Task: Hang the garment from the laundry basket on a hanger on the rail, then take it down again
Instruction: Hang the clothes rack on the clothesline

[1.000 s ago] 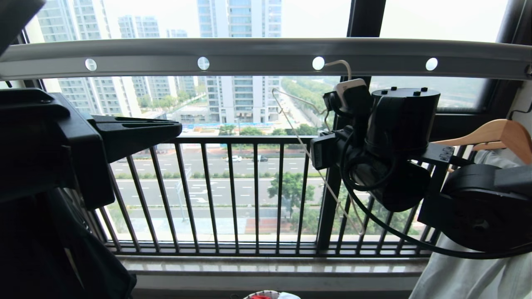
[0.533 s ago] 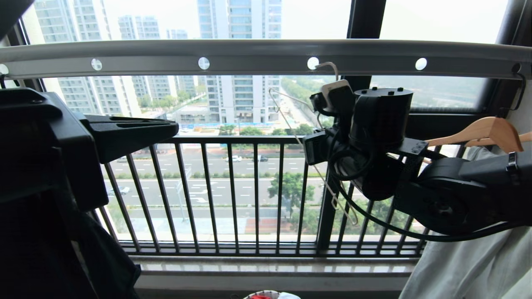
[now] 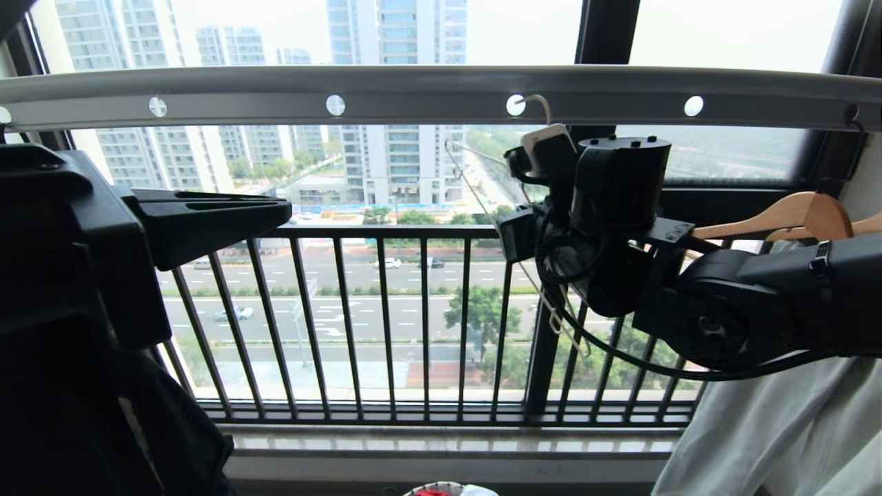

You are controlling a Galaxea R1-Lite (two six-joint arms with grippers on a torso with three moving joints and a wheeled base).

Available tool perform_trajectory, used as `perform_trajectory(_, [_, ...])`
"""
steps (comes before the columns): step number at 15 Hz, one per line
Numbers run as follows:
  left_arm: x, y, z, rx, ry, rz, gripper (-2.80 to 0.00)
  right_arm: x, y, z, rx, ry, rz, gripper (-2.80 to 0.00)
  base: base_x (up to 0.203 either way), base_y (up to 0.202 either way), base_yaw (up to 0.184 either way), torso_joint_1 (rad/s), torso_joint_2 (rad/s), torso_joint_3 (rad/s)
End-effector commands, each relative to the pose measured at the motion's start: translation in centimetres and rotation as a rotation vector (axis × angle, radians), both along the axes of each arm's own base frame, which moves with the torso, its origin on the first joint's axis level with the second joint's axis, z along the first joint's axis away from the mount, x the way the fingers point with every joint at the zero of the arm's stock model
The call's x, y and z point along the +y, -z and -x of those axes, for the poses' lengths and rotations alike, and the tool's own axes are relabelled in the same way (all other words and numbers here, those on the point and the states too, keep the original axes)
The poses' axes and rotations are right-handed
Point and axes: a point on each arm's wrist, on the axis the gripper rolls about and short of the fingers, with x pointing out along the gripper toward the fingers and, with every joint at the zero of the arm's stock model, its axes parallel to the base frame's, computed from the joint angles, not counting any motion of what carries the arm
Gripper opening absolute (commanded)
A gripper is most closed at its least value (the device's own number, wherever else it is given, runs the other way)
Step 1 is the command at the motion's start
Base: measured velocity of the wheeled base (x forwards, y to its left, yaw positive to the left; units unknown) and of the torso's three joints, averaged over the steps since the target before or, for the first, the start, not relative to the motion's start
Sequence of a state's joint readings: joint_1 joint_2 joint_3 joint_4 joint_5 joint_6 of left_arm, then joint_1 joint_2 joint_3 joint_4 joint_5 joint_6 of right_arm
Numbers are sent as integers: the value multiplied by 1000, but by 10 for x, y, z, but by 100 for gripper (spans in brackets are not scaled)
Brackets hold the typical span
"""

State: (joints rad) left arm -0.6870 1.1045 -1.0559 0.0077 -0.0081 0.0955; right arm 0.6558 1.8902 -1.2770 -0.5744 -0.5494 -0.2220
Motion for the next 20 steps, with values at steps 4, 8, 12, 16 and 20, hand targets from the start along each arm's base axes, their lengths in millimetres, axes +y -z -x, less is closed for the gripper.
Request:
perform_trajectory(4, [3, -2, 4, -12, 1, 6, -280, 1, 1, -10, 44, 18, 44, -280, 0, 0, 0, 0, 0, 0])
perform_trajectory(8, [3, -2, 4, -13, 1, 7, -280, 0, -5, -9, 36, 15, 141, -280, 0, 0, 0, 0, 0, 0])
perform_trajectory(12, [9, -6, 14, -38, 14, 28, -280, -2, -15, -7, 28, 9, 256, -280, 0, 0, 0, 0, 0, 0])
perform_trajectory(16, [13, -9, 19, -52, 15, 40, -280, -4, -15, -4, 58, 30, 295, -280, 0, 0, 0, 0, 0, 0])
perform_trajectory(20, [18, -11, 24, -68, 15, 51, -280, -6, -10, 2, 72, 30, 329, 0, 0, 0, 0, 0, 0, 0])
